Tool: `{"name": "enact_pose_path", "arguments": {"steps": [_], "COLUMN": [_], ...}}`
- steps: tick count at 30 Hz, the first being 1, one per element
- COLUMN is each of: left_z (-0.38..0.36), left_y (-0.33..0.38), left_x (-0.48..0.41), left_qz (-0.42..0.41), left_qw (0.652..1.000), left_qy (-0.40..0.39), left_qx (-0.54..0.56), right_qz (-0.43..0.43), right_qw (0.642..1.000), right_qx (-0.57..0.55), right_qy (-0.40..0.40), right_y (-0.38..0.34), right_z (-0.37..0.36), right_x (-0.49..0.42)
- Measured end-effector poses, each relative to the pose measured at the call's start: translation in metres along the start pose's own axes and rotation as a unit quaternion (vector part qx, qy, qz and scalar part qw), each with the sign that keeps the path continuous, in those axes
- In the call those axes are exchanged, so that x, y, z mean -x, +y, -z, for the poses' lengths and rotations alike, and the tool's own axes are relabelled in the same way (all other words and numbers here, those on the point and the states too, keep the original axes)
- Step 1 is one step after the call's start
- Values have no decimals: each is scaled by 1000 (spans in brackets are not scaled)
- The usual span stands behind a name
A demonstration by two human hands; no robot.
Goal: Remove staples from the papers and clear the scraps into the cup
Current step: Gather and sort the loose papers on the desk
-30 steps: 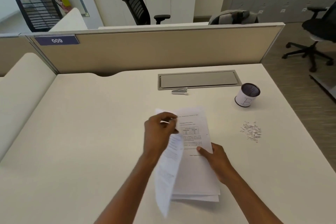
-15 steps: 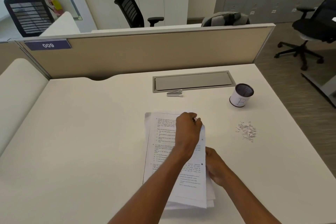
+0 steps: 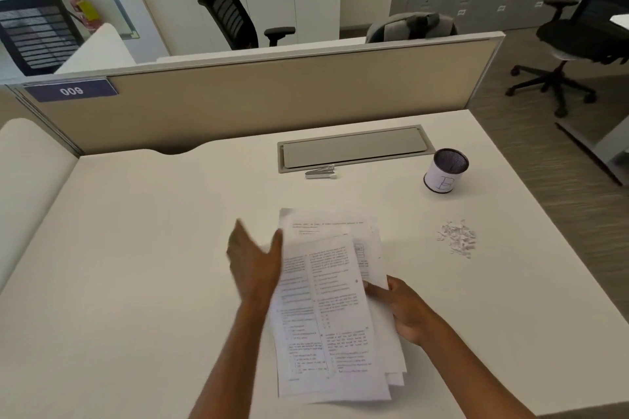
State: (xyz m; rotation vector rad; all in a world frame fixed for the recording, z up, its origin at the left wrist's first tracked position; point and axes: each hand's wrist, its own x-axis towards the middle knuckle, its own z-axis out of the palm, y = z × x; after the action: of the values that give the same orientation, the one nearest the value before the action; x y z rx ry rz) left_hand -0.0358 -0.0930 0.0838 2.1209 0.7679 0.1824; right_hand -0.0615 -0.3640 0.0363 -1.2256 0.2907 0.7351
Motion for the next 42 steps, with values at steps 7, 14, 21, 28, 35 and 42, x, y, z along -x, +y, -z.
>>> {"name": "enact_pose_path", "arguments": {"steps": [7,14,21,28,35,42], "left_z": [10,12,-6,-35,-52,-59], "left_y": [-78,-85,-69,-66,-58,-57], "left_x": [24,18,4,-1,-1,-2], "left_qz": [199,126,133,220,219,192], "left_qw": [947,986,976,948,955,965], "left_qy": [-200,-77,-86,-47,-14,-10], "left_qx": [155,72,148,224,201,180], "right_qz": [-28,-32,-34,-44,-98,-46], "right_qw": [999,998,998,995,991,993], "right_qx": [-5,26,44,78,31,71], "right_qy": [27,38,30,38,91,79], "right_y": [28,32,32,30,33,38], "right_z": [0,2,-1,1,10,8], "right_x": [-11,-14,-10,-9,-21,-21]}}
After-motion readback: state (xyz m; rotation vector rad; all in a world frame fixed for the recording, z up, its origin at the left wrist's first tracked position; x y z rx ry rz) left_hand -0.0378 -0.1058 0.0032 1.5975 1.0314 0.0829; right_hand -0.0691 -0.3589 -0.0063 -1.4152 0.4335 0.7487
